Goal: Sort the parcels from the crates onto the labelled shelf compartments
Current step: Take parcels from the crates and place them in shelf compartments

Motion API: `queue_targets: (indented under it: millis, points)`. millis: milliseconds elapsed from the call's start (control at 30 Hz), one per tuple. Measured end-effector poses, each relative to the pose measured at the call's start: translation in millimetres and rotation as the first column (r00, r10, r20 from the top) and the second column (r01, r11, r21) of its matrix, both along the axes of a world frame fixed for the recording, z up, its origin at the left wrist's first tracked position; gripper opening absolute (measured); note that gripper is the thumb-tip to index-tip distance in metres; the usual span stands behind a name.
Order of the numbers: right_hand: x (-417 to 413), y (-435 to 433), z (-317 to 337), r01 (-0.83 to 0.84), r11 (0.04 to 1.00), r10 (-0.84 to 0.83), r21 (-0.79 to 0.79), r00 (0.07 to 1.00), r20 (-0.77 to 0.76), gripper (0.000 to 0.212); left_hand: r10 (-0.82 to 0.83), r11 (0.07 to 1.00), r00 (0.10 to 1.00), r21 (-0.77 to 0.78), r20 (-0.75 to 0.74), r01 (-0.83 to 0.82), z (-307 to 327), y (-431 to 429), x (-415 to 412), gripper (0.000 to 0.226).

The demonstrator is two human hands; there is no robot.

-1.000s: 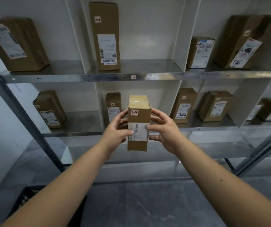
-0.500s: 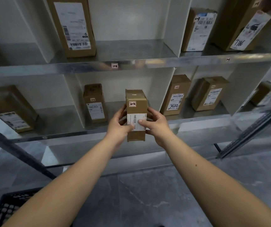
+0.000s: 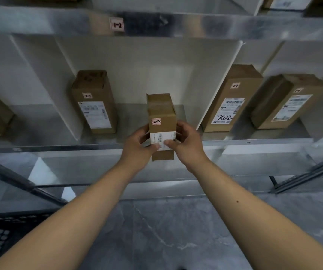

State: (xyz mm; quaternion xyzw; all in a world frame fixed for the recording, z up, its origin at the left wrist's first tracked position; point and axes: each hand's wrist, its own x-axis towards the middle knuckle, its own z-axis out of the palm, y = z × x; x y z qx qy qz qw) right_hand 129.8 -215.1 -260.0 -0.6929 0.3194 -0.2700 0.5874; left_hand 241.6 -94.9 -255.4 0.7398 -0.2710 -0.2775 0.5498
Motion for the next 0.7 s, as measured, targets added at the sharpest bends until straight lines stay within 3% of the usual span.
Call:
queue_targets:
  millis: [400, 700]
  points:
    - [49.2, -41.3, -54.9, 0.024, 0.989, -0.016, -0.147, 0.998, 0.053, 0.047, -0.054, 0.998, 0.958, -0.012, 0.28, 0.06, -52.9, -42.3, 50.8, 0.049]
    - [84.9, -82.6, -50.5, 0.009, 0.978, -0.009, -0.208, 1.0, 0.002, 0.044, 0.006, 1.0, 0.973, 0.004, 0.231, -0.007, -51.9, -87.0, 79.3, 0.053]
